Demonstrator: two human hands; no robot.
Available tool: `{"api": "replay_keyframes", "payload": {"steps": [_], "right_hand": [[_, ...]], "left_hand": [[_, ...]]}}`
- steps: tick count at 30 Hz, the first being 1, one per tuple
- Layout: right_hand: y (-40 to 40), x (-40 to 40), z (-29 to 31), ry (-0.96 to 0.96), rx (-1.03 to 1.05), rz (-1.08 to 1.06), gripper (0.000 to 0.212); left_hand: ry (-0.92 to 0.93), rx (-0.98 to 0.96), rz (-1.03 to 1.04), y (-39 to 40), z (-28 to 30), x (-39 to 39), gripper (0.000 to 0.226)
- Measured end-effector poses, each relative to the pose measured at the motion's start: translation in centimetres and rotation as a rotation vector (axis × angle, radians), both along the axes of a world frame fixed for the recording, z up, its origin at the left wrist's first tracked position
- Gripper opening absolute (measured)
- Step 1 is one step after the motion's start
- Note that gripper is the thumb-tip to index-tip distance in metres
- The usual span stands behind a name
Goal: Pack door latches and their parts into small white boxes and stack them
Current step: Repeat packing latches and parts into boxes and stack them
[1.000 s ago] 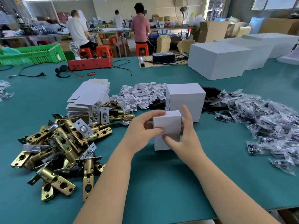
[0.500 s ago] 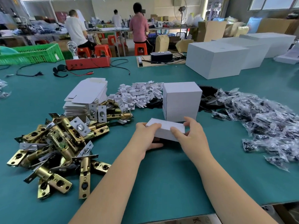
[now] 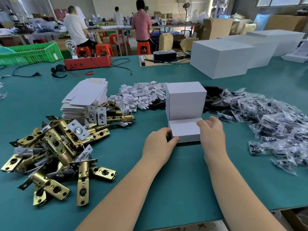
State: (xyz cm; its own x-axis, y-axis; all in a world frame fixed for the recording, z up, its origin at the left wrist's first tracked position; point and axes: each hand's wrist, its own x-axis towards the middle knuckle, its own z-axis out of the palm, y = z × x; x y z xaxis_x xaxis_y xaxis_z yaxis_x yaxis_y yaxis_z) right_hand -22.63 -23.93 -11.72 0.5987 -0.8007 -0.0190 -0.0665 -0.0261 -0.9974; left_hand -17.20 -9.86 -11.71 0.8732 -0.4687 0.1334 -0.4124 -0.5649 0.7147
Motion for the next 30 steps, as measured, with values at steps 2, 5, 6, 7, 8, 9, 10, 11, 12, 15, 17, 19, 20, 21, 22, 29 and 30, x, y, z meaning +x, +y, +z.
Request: {"api": "replay_keyframes", "payload": {"steps": [2,5,6,7,8,9,10,11,12,15,17,19,20,21,22,29,30], "right_hand": [[-0.02,0.00,0.03,-0.027,0.014,-0.011,0.059],[-0.01,0.02,-0.05,-0.033,0.010,-0.023,0.058],[-0.03,0.05,-0.09,-0.037,0.010,-0.027,0.057],[-0.07,0.10,-0.12,-0.043,0.012,-0.029,0.057],[-0.11,0.16,-0.12,-0.050,0.014,-0.031,0.056],[-0.13,0.21,-0.10,-0.055,0.015,-0.034,0.056],[-0.14,0.27,-0.07,-0.058,0.015,-0.037,0.055],[-0.16,0.28,-0.07,-0.060,0.014,-0.041,0.055],[-0.19,0.29,-0.06,-0.064,0.016,-0.045,0.054],[-0.28,0.30,0.02,-0.085,0.026,-0.053,0.053],[-0.35,0.30,0.10,-0.101,0.041,-0.056,0.051],[-0.40,0.27,0.14,-0.121,0.058,-0.058,0.050],[-0.40,0.27,0.12,-0.129,0.064,-0.057,0.050],[-0.38,0.26,0.09,-0.136,0.069,-0.055,0.050],[-0.34,0.27,0.05,-0.141,0.073,-0.053,0.049],[-0.22,0.41,-0.07,-0.152,0.068,-0.035,0.051],[-0.24,0.36,-0.11,-0.153,0.066,-0.033,0.051]], "left_hand": [[-0.027,0.011,-0.027,0.01,-0.05,0.02,0.025],[-0.089,0.070,-0.058,-0.13,-0.02,0.06,0.023],[-0.097,0.081,-0.065,-0.18,-0.03,0.14,0.023],[-0.095,0.083,-0.071,-0.20,-0.01,0.18,0.024],[-0.087,0.082,-0.080,-0.22,0.02,0.17,0.024],[-0.077,0.076,-0.093,-0.23,0.07,0.15,0.024],[-0.066,0.069,-0.110,-0.23,0.11,0.12,0.024],[-0.055,0.064,-0.128,-0.24,0.14,0.08,0.024],[-0.044,0.062,-0.146,-0.23,0.14,0.07,0.024],[-0.027,0.071,-0.174,-0.16,0.08,0.15,0.027],[-0.028,0.079,-0.175,-0.15,0.08,0.15,0.030],[-0.022,0.078,-0.173,-0.16,0.12,0.10,0.031],[-0.017,0.076,-0.171,-0.16,0.14,0.08,0.030],[-0.013,0.074,-0.167,-0.15,0.18,0.06,0.030],[-0.009,0.072,-0.162,-0.11,0.20,0.08,0.029],[-0.003,0.076,-0.166,0.06,0.31,0.05,0.032],[-0.001,0.077,-0.168,0.07,0.32,0.04,0.033]]}}
